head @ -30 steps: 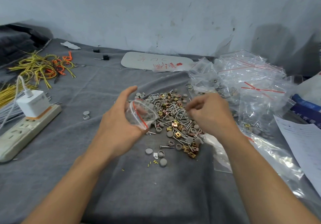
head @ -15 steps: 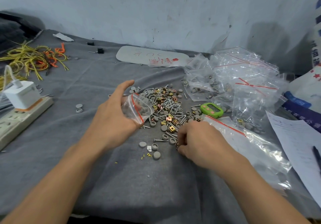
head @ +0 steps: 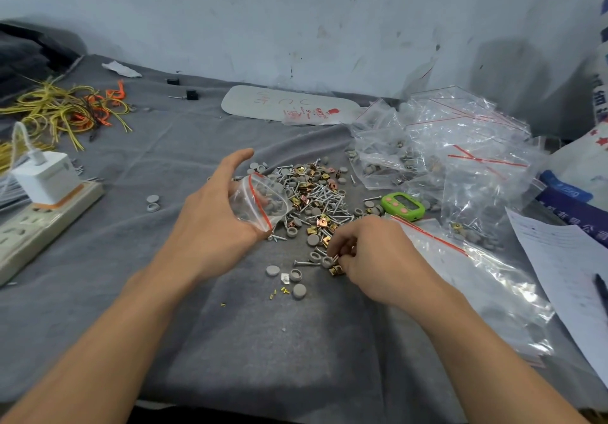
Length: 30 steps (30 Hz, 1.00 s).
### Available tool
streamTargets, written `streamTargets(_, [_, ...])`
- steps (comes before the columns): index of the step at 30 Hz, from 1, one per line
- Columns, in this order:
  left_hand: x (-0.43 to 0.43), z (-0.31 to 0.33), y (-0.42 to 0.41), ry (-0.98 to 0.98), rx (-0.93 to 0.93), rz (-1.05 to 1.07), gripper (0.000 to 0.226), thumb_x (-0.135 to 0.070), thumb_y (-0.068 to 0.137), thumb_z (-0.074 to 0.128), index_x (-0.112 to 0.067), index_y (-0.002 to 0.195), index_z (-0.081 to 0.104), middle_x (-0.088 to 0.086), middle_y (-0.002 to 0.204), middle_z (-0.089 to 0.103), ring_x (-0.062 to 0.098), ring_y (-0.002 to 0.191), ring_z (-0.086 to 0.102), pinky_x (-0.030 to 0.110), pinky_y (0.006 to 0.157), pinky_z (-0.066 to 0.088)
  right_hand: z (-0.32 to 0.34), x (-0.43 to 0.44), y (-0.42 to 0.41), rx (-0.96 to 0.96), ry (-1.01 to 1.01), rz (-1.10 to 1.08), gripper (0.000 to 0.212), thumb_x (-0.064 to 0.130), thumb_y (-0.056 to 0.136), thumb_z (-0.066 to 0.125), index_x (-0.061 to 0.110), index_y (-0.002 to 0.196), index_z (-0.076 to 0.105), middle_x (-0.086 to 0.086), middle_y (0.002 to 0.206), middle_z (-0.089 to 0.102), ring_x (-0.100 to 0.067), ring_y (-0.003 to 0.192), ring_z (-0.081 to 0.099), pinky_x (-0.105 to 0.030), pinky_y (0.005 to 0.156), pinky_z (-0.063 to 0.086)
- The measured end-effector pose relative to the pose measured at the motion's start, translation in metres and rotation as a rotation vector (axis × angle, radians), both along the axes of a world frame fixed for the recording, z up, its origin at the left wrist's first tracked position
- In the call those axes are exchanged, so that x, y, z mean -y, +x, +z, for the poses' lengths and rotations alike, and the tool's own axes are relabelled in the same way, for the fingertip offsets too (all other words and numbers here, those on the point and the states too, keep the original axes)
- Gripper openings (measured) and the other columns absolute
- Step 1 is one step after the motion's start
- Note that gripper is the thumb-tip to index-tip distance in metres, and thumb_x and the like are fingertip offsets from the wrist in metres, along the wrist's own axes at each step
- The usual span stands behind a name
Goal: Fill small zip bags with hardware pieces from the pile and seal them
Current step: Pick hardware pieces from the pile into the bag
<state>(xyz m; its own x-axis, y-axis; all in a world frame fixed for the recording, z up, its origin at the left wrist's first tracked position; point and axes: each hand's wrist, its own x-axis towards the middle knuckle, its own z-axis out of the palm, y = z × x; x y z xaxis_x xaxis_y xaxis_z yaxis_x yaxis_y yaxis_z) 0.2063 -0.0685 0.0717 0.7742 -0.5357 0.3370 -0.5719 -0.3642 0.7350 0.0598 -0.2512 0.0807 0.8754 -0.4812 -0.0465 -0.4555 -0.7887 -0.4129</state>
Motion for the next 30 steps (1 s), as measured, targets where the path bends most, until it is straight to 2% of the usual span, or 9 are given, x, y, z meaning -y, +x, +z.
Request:
streamTargets(5, [-0.002,0.000,0.003,-0.010,-0.002,-0.008,0.094,-0.027,0.072,0.086,-0.061,0.141,0.032,-0.040,0.097,0.062,-0.012,0.087,0.061,0.003,0.060,0.043,0.004,0.002,0.009,0.170,0.015,-0.107,0.023,0.013,0.091,0.067,0.033,0.099,0.075,0.005,0.093,0.076,-0.016,0.085,0.070,-0.028,0.080,0.057])
streamTargets(7, [-0.002,0.000,0.003,-0.015,0.000,-0.011,0.094,-0.026,0.072,0.085,-0.060,0.141,0.032,-0.042,0.099,0.061,-0.012,0.086,0.061,0.001,0.060,0.042,0.005,0.003,0.007,0.115,-0.049,-0.078,0.027,0.011,0.088,0.067,0.037,0.085,0.073,0.007,0.089,0.076,-0.015,0.081,0.070,-0.025,0.074,0.056])
streamTargets(9, [-0.002,0.000,0.004,-0.008,-0.002,-0.001,0.095,-0.029,0.070,0.086,-0.063,0.140,0.031,-0.034,0.094,0.066,-0.011,0.086,0.062,0.007,0.058,0.044,0.003,0.001,0.003,-0.007,-0.073,-0.012,0.022,0.015,0.082,0.071,0.037,0.076,0.073,0.013,0.079,0.074,-0.009,0.074,0.067,-0.018,0.063,0.049])
streamTargets(13, [0.000,0.002,0.006,0.013,0.007,0.019,0.097,-0.030,0.067,0.087,-0.065,0.138,0.030,-0.025,0.092,0.068,-0.010,0.088,0.061,0.008,0.068,0.040,-0.005,-0.001,-0.006,-0.117,-0.119,0.028,0.009,0.026,0.081,0.078,0.030,0.088,0.075,0.008,0.086,0.070,-0.015,0.082,0.065,-0.023,0.064,0.044])
streamTargets(16, [0.000,0.000,0.004,0.027,0.011,0.018,0.097,-0.033,0.068,0.087,-0.065,0.139,0.029,-0.025,0.096,0.068,-0.009,0.089,0.060,0.007,0.069,0.038,-0.008,-0.003,-0.005,-0.091,-0.101,0.016,0.005,0.025,0.089,0.071,0.027,0.090,0.075,0.004,0.088,0.071,-0.019,0.084,0.065,-0.027,0.068,0.047])
streamTargets(21, [-0.001,0.001,0.004,0.019,0.002,0.020,0.096,-0.031,0.070,0.086,-0.062,0.140,0.030,-0.033,0.092,0.067,-0.015,0.089,0.059,0.009,0.071,0.040,-0.008,0.004,-0.004,0.031,0.032,-0.049,0.023,0.020,0.099,0.054,0.026,0.080,0.067,0.007,0.071,0.068,-0.009,0.067,0.059,-0.020,0.054,0.037])
streamTargets(24, [0.000,0.001,0.002,0.022,-0.002,0.012,0.094,-0.034,0.070,0.086,-0.061,0.141,0.030,-0.029,0.092,0.066,-0.006,0.092,0.060,0.017,0.073,0.041,0.000,0.006,-0.001,0.208,0.247,-0.091,0.029,0.017,0.097,0.046,0.017,0.072,0.062,0.002,0.063,0.073,-0.005,0.045,0.054,-0.019,0.046,0.037])
streamTargets(26, [0.000,0.002,0.000,0.026,-0.001,0.008,0.093,-0.036,0.071,0.086,-0.060,0.142,0.030,-0.029,0.095,0.064,0.002,0.091,0.060,0.025,0.078,0.041,0.006,0.007,0.000,0.305,0.345,-0.107,0.031,0.018,0.095,0.046,0.018,0.068,0.061,-0.001,0.061,0.073,-0.007,0.040,0.051,-0.023,0.048,0.039])
streamTargets(30, [0.000,0.001,0.000,0.027,0.018,0.011,0.090,-0.036,0.074,0.085,-0.060,0.142,0.030,-0.029,0.093,0.064,-0.006,0.089,0.057,0.023,0.076,0.040,0.017,0.013,0.006,0.406,0.506,-0.107,0.033,0.012,0.091,0.058,0.022,0.063,0.070,-0.010,0.062,0.072,-0.013,0.042,0.047,-0.029,0.052,0.038])
